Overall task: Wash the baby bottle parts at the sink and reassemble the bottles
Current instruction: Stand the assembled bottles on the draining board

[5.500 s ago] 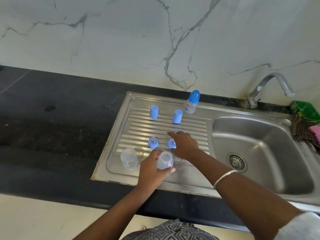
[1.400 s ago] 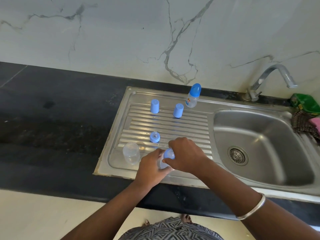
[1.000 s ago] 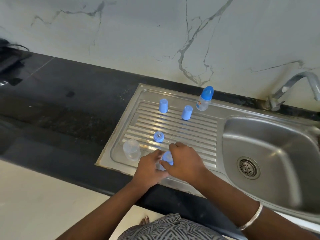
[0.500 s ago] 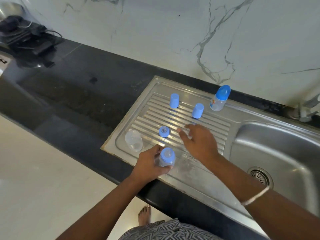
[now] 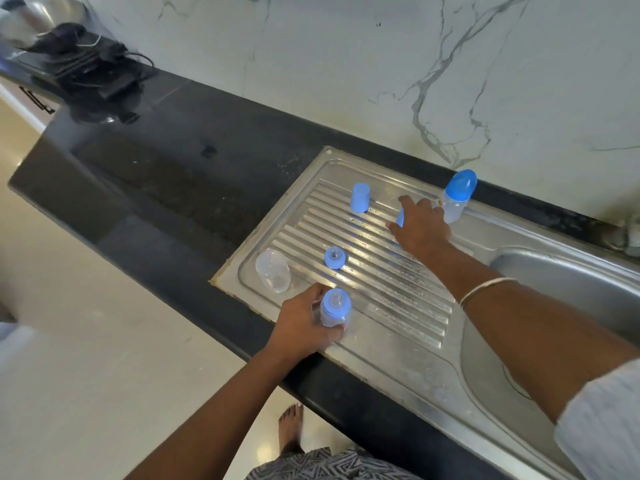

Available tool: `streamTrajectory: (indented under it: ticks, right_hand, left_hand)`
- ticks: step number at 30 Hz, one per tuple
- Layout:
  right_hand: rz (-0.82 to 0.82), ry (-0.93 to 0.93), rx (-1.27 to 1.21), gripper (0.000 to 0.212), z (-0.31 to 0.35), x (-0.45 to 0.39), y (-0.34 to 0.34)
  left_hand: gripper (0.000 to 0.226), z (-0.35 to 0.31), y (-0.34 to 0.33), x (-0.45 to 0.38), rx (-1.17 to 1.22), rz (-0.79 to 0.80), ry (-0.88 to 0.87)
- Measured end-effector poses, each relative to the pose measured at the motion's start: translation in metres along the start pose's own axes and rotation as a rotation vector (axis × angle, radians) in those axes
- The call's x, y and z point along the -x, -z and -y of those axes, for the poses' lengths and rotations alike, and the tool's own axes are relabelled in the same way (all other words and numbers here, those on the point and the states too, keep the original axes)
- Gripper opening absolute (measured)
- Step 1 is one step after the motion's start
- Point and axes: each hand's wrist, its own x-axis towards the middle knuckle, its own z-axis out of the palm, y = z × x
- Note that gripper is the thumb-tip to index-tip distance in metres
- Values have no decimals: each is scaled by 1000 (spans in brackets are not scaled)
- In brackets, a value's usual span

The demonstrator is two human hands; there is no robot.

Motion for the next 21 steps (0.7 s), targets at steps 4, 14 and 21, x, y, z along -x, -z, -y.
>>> streamTrajectory:
  ticks: [4, 14, 21]
  right_hand:
    - [16, 8, -32, 45, -1, 1, 2]
    - [-164, 201, -695, 26, 39, 94, 10]
    - [-16, 299, -672, 36, 59, 154, 39]
  left_hand:
    - [50, 2, 1, -1, -12, 39, 23]
    - [54, 10, 4, -6, -59, 73, -20]
    - [52, 17, 6, -14, -111, 106, -26]
